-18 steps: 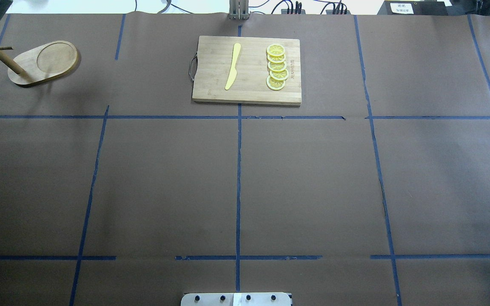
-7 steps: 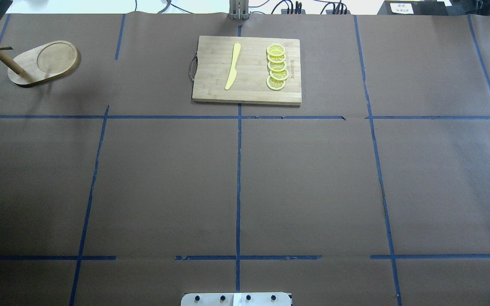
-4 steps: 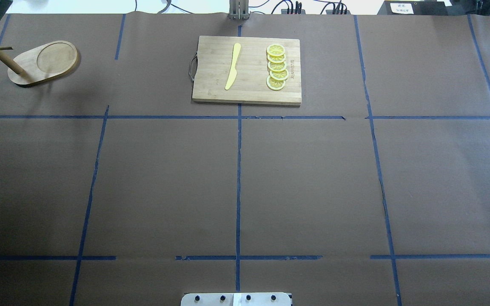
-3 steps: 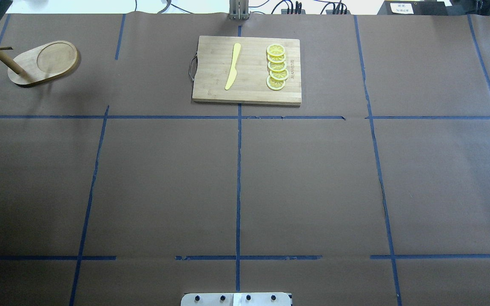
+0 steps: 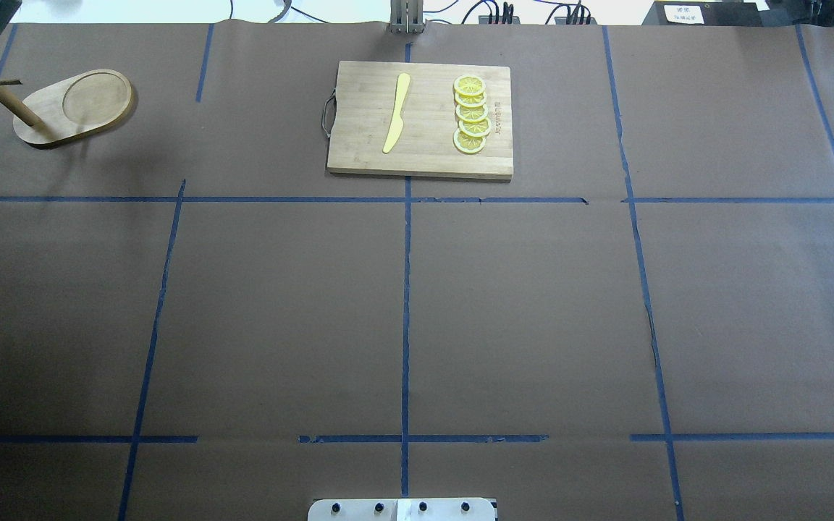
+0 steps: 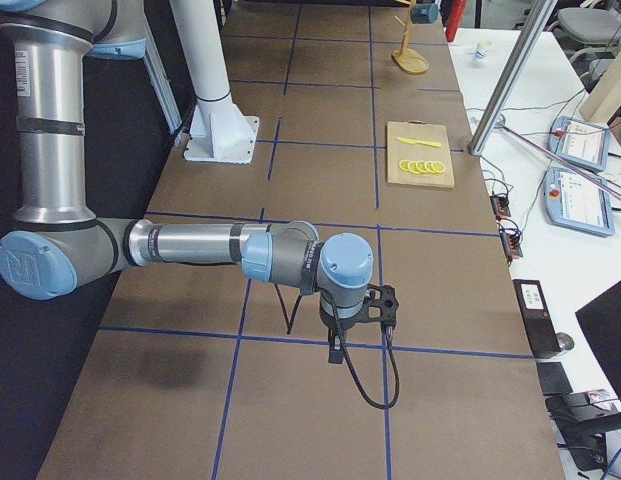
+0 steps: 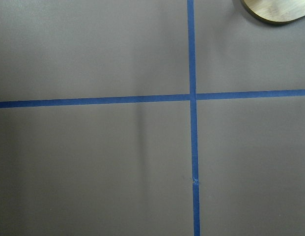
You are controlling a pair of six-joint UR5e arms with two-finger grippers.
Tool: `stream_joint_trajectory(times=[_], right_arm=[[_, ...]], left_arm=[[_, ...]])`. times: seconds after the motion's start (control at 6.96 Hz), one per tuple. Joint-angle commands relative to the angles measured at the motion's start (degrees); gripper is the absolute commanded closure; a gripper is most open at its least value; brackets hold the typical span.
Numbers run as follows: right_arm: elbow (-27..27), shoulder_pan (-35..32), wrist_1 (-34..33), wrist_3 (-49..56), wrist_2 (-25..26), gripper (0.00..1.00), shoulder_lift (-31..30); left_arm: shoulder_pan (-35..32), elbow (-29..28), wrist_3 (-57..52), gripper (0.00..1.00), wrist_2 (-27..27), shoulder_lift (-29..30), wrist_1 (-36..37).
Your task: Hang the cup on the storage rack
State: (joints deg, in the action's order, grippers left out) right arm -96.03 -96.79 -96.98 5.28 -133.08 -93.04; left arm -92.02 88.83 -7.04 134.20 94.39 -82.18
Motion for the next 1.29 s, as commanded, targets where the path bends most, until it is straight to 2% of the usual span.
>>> stream_joint_trajectory(times=[0.0, 1.15], right_arm=[[0.93, 0.02, 2.05, -1.23, -0.25, 0.0, -0.04], [0.23, 0.02, 2.14, -1.23, -0.77, 0.0, -0.04]], left_arm=[[0.0, -0.06, 0.09, 0.0, 0.01, 0.0, 0.0], [0.0, -0.24, -0.17, 0.0, 0.01, -0.09, -0.18]])
